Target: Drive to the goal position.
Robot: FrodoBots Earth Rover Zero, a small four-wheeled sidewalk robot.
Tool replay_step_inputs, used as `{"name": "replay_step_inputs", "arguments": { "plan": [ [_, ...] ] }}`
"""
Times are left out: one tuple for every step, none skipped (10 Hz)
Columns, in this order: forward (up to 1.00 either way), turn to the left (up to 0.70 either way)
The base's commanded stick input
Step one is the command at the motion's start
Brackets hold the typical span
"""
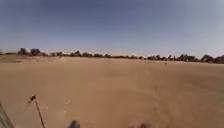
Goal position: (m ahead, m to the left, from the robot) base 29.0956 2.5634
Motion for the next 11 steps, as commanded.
{"name": "replay_step_inputs", "arguments": {
  "plan": [
    [0.70,0.00],
    [0.70,0.00],
    [0.70,0.00],
    [0.70,0.00],
    [0.70,0.00],
    [0.70,0.00],
    [0.70,0.00],
    [0.70,0.00],
    [0.70,0.00],
    [0.70,0.00],
    [0.70,0.00]
  ]
}}
